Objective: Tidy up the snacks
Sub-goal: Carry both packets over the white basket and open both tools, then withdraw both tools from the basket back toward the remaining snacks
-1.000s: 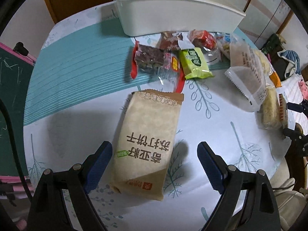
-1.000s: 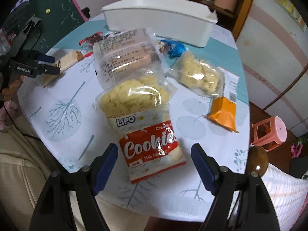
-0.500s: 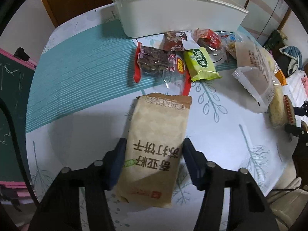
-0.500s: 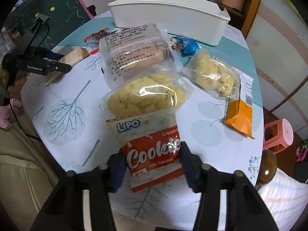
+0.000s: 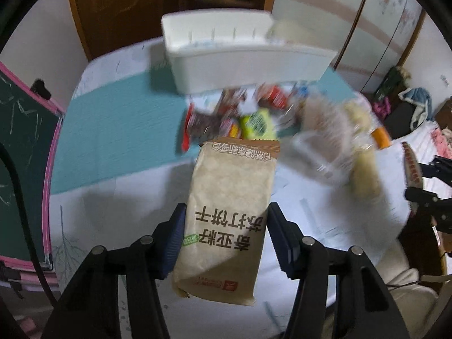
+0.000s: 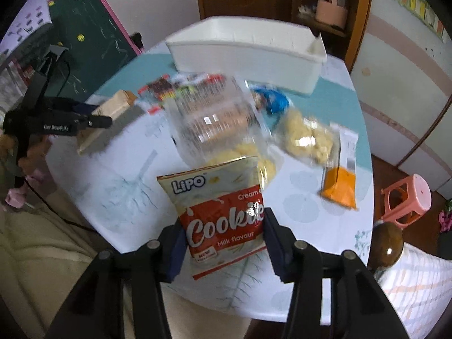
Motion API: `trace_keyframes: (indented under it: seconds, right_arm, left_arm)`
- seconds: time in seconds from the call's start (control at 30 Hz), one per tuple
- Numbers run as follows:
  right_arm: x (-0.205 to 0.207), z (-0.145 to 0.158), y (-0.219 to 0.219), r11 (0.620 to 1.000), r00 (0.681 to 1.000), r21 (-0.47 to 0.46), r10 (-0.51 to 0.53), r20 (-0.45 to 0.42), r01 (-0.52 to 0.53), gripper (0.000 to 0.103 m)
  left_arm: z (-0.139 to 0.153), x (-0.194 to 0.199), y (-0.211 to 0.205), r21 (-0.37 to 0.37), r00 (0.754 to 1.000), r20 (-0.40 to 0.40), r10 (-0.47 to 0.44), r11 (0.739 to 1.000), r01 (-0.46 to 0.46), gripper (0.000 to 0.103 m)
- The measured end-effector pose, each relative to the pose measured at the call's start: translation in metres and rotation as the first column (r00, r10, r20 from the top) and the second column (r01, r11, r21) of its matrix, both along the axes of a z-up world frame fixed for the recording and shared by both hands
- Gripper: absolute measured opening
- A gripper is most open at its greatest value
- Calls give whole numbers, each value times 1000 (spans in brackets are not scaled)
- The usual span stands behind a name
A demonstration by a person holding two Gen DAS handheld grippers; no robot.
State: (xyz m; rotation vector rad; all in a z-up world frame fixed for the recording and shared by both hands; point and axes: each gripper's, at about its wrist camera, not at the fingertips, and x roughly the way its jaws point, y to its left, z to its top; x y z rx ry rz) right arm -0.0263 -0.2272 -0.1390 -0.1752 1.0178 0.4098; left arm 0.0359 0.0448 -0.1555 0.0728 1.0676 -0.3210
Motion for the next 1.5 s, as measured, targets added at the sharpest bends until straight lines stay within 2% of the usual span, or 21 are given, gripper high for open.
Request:
trace_keyframes:
  seconds: [0.13,0.33,0.53,0.73,0.87,1.0,1.13,1.17,1.23,1.27,1.33,1.37,1.47,1.5]
  right_arm:
    - [14,31,10,998,998,62,-26,58,22,50]
    - [53,91,21,984,982,157,-108,153,84,50]
    - [111,156,24,956,956,237,-221,193,173,50]
    - [179,199,25,923,925,293,-317,211,249,50]
    - [225,197,31,916,911,264,-360,201,304,50]
    - [261,169,37,917,915,213,-373,156,338,50]
    - [291,135,42,915,915,149,-391,102,374,51]
    - [300,123,43,915,917,140,-392,73,379,51]
    - [310,107,43,917,923,127,-384,34,377,51]
    - [312,98,44,917,923,124,-384,12,380,52]
    - [318,82,44,911,919,121,-393,-45,395,54]
    - [319,75,43,907,915,125,-397,-68,403,60]
    - [313,72,43,907,917,134,-397,-45,399,73]
    - [312,73,43,907,917,139,-396,-38,398,74]
  left_arm:
    - [42,-3,-11,-48,997,77,-11,999,15,55]
    - [108,14,-15,-86,983,180,29,996,-14,55]
    - [177,59,-16,-71,947,301,109,993,-92,55]
    - [210,111,-27,-75,913,382,145,989,-125,56]
    - [202,155,-31,-109,902,389,187,982,-156,56]
    - [170,195,-36,-85,912,356,204,979,-186,56]
    - [131,225,-42,-70,935,283,214,977,-203,56]
    - [122,232,-42,-77,942,257,216,976,-203,58]
    - [107,241,-40,-84,949,217,229,973,-216,76]
    - [101,244,-39,-82,948,205,244,969,-232,90]
    - [94,244,-34,-93,943,200,267,963,-253,92]
    - [91,243,-33,-99,944,196,267,963,-252,92]
    - [85,241,-29,-98,946,174,274,961,-260,92]
    - [85,239,-28,-99,946,171,276,960,-262,92]
